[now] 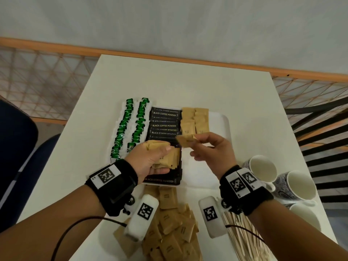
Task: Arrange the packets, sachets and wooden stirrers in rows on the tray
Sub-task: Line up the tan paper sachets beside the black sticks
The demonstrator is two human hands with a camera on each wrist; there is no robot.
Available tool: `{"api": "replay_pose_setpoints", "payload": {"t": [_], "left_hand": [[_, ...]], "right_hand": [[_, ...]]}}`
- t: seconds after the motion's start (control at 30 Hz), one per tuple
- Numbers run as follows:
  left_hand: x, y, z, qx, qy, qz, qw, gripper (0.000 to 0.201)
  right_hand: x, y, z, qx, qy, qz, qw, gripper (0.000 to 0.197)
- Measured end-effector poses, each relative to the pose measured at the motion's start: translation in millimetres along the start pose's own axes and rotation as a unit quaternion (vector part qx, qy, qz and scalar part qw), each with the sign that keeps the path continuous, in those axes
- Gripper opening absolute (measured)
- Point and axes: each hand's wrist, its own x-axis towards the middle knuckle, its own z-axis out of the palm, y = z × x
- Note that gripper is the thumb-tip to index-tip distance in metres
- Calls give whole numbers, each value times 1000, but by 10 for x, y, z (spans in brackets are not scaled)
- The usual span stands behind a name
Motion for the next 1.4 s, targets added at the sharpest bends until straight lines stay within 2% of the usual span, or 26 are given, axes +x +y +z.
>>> {"api": "replay_pose_setpoints", "payload": {"t": [0.07, 0.13, 0.3, 0.37, 0.43, 0.5, 0.57, 0.6, 0.67, 0.73, 0.77, 0.9, 1.03, 1.1, 1.2, 1.4], "left_hand": [[55, 27, 9, -31, 8, -10, 999, 33], [103, 56, 30, -50, 7, -15, 999, 36], [226, 88, 47, -45, 8, -14, 999, 48], [277, 93, 49, -25, 7, -15, 1000, 40], [328, 98, 60, -23, 9, -24, 999, 27], [343, 107, 61, -23, 8, -34, 999, 26], [361, 113, 64, -21, -3, -45, 999, 35], [368, 118, 61, -26, -8, -50, 998, 39], [389, 129, 48, -45, -8, -56, 997, 44], [412, 140, 22, -67, 2, -58, 996, 47], [422, 141, 7, -77, 6, -58, 995, 48], [440, 152, -57, -92, 10, -53, 994, 31], [428, 172, -70, -77, 10, -51, 996, 28], [425, 170, -70, -70, 11, -54, 996, 27], [423, 164, -58, -66, 14, -59, 996, 25], [411, 153, -45, -67, 8, -64, 996, 26]], "right_hand": [[61, 62, 1, -64, 18, -85, 994, 24], [75, 155, 44, -144, -14, -164, 976, 35], [136, 313, 87, -233, -64, -257, 936, 34], [173, 361, 70, -244, -68, -289, 923, 34], [218, 410, 43, -237, -58, -292, 925, 36], [252, 431, 18, -214, -45, -287, 932, 35], [280, 423, -10, -187, -37, -266, 945, 30], [295, 410, -24, -163, -36, -233, 958, 29], [352, 372, -64, -80, -24, -116, 990, 22], [467, 368, -130, -2, 0, -11, 1000, 16], [539, 383, -179, -8, 16, 12, 1000, 16], [782, 445, -369, -173, 36, 30, 984, 16], [916, 438, -445, -225, 47, 65, 971, 25], [972, 450, -456, -241, 73, 71, 965, 26], [1014, 461, -449, -261, 103, 71, 957, 26], [953, 467, -430, -352, 103, 48, 929, 27]]}}
